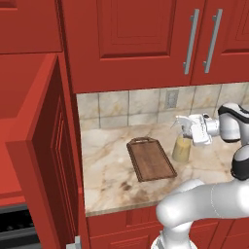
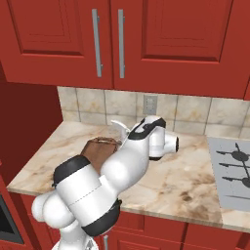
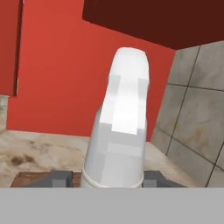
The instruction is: Grab the spray bottle from the cabinet, then place it next to the cutting board for sanitizing. Then grab the dish brush from the countertop next to the sink and place it next to the cutting board.
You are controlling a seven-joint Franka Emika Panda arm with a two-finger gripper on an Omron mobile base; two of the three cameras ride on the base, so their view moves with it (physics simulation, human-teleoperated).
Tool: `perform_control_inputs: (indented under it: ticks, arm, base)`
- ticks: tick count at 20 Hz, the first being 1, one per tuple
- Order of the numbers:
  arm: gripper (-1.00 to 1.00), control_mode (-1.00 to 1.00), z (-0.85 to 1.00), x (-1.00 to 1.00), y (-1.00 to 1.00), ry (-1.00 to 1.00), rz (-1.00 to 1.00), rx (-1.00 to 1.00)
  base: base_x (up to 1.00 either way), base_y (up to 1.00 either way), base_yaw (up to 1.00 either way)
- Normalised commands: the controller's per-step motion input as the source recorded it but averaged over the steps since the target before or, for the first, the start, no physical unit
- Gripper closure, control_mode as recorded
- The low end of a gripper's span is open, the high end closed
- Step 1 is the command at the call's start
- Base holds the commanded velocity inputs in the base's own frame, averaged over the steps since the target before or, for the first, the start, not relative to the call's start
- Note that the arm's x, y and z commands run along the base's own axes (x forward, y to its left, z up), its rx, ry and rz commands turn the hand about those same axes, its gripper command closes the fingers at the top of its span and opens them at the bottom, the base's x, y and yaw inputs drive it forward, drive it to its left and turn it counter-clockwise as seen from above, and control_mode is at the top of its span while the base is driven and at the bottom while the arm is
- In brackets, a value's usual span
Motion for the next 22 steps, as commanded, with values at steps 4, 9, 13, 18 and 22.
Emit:
perform_control_inputs:
  ticks: [4,9,13,18,22]
  arm:
    - [-1.0,-1.0,-0.22,0.0,0.0,0.0,0.04,0.0]
    - [-1.0,-1.0,0.0,-0.04,0.0,-0.02,0.0,0.0]
    - [-1.0,-1.0,0.0,-0.03,-0.01,-0.02,0.0,0.0]
    - [-1.0,-1.0,0.0,-0.05,-0.28,0.0,-0.01,0.01]
    - [-1.0,-1.0,0.0,-0.13,-0.65,-0.04,-0.04,0.02]
  base:
    - [0.0,0.0,0.0]
    - [0.0,0.0,0.0]
    - [0.0,0.0,0.0]
    - [0.0,0.0,0.0]
    - [0.0,0.0,0.0]
